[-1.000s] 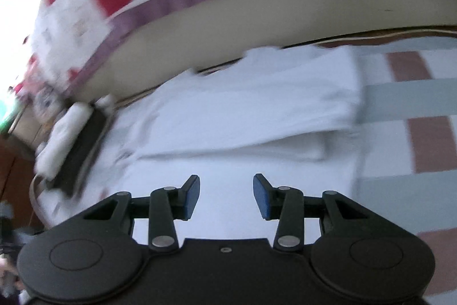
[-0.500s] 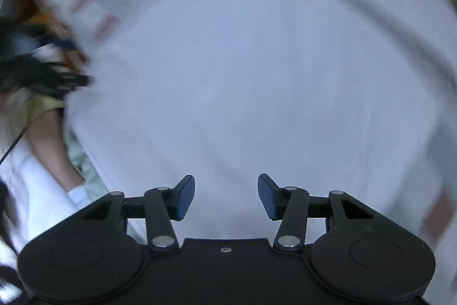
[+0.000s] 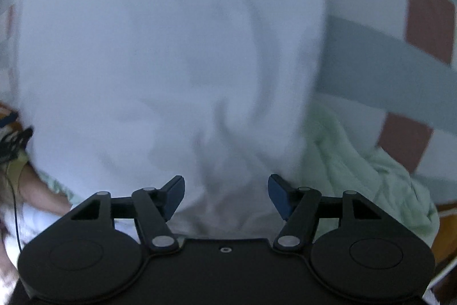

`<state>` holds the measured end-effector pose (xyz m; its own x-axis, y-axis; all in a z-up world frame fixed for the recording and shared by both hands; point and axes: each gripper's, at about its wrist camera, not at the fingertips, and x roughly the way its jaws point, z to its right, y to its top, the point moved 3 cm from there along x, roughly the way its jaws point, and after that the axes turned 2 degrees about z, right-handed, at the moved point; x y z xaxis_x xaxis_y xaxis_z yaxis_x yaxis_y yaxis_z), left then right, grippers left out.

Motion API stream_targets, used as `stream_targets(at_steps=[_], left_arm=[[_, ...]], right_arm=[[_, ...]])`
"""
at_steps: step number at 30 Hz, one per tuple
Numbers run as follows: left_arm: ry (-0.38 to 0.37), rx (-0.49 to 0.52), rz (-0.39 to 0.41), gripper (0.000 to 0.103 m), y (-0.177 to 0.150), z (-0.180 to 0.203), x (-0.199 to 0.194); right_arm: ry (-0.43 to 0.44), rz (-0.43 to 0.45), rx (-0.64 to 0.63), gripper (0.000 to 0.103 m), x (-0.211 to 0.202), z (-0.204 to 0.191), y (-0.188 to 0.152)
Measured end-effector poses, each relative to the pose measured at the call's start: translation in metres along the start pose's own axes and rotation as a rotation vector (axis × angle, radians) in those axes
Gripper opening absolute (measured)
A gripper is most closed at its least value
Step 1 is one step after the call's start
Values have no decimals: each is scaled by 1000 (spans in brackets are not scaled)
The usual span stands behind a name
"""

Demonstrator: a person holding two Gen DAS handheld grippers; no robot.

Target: Fold clothes

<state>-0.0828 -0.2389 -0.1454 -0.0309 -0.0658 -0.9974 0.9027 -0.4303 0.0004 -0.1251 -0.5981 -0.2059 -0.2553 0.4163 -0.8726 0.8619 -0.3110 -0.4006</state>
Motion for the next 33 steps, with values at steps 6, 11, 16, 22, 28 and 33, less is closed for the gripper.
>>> stream_targets(at_steps=[6, 11, 16, 22, 28, 33], left_arm=[[-58, 7, 41, 71, -3, 2, 1], [26, 186, 184, 9, -6, 30, -11], [34, 182, 218, 8, -5, 35, -13], [-9, 152, 281, 8, -7, 33, -26], [-40, 151, 350, 8, 12, 24, -42], [-21, 129, 461, 8, 45, 25, -59]], right_arm=[[91, -42, 24, 69, 16, 6, 4], [121, 64, -107, 6, 6, -10, 0], [144, 144, -153, 4, -5, -11, -2], [172, 239, -208, 4, -19, -11, -5], [233, 341, -211, 4, -49, -13, 10], [256, 434, -208, 4, -78, -15, 27]])
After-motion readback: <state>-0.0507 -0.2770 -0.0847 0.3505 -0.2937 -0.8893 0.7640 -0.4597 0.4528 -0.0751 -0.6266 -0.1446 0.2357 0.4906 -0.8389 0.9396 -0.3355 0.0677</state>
